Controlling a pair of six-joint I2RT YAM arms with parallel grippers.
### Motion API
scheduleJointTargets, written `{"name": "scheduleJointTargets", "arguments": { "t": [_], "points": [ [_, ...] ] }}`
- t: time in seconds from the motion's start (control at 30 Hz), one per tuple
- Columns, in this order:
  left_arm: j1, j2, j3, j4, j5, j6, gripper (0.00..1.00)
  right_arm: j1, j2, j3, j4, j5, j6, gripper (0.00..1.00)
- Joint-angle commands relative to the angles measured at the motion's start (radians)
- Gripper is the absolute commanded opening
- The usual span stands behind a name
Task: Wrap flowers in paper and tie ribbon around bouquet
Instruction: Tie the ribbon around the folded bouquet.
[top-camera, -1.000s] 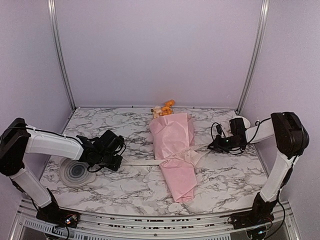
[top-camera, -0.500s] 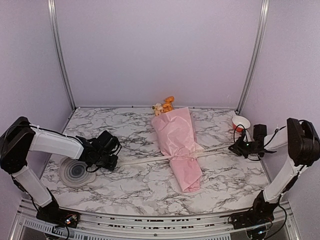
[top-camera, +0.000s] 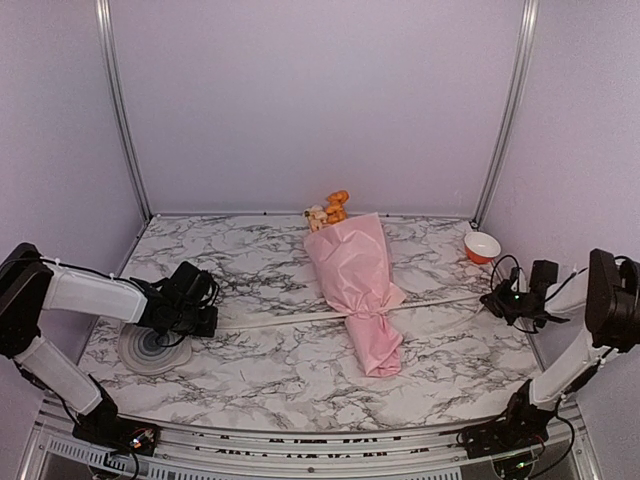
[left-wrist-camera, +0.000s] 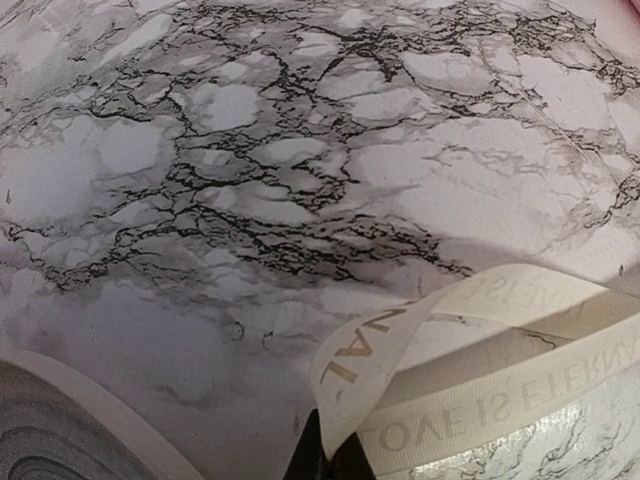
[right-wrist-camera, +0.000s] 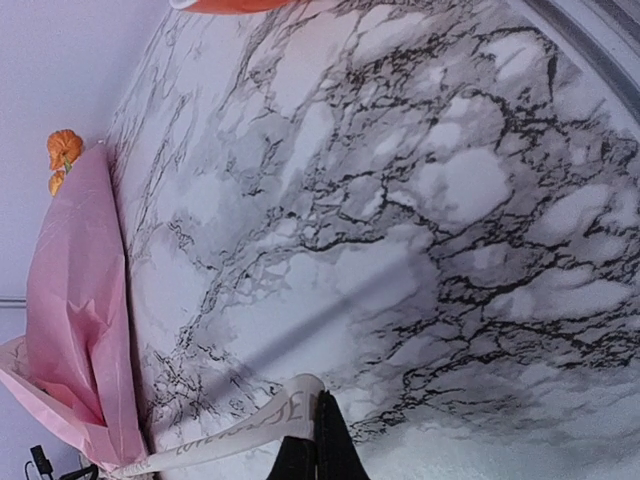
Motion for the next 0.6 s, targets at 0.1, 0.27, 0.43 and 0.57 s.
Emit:
{"name": "scheduleJointTargets", "arguments": {
  "t": [0.1,0.27,0.43,0.57],
  "points": [
    [0.121,-0.157,-0.177,0.053,-0.027,-0.082,0.00,-0.074,-0.009,-0.022,0.129,0.118,0.057,0.00],
    [0.151,-0.280,-0.214,0.023,-0.083,-0.089,0.00,-0.098,-0.008,-0.038,0.150,0.130,0.071,0.00],
    [0.181,-0.312,-0.243,0.034,-0.071,-0.104,0.00,-0.117,-0.002,-0.047,0.158,0.132,0.078,0.00],
    [0.209,-0.341,-0.262,0.043,-0.063,-0.119,0.00,-0.146,-0.011,-0.057,0.161,0.133,0.082,0.00]
  ]
}}
